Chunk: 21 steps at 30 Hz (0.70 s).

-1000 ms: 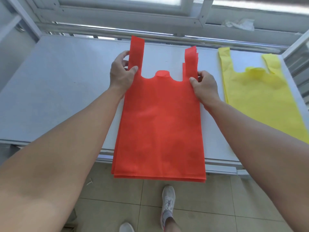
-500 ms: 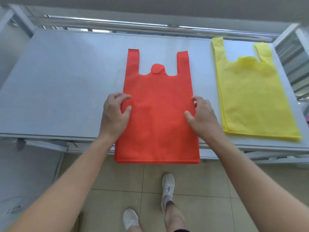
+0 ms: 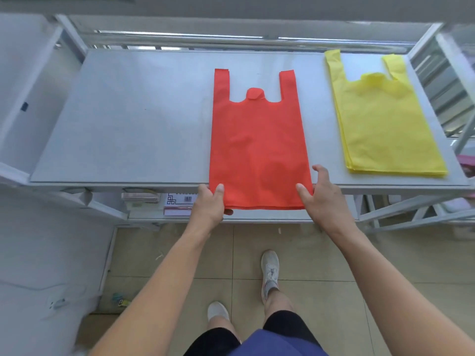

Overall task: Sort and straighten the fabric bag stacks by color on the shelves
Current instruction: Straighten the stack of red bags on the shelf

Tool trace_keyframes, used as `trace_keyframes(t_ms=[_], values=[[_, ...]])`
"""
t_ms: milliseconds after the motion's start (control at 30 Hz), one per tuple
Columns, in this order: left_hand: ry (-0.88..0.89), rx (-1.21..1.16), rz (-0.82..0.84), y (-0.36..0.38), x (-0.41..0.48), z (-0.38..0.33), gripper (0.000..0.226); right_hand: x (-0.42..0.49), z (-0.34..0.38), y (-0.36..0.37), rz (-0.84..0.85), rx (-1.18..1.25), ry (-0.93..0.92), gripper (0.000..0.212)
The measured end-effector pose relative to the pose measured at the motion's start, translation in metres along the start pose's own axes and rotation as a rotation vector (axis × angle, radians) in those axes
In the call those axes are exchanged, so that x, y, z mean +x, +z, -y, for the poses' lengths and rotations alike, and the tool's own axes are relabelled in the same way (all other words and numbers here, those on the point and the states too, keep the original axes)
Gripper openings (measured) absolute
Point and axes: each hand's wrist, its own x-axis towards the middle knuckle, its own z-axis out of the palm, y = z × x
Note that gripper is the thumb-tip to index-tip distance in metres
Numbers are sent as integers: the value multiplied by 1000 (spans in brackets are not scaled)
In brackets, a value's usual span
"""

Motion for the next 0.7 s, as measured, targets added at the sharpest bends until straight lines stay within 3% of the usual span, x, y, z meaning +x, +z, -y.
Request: trace_keyframes(t_ms=[67, 167, 333, 500, 700], values=[[41, 4, 47, -7, 0, 0, 36, 1, 2, 0, -5, 216, 61, 62], [160, 115, 34, -17, 0, -8, 22, 3, -1, -6, 27, 534, 144, 60], [278, 198, -9, -11, 22, -43, 19, 37, -2, -15, -54, 463, 67, 48], [303, 207, -74, -1, 50, -69, 26, 77, 4, -19, -58, 314, -27, 50], [331, 262, -143, 8, 64, -66, 55, 90, -7, -14, -78, 157, -93, 54]])
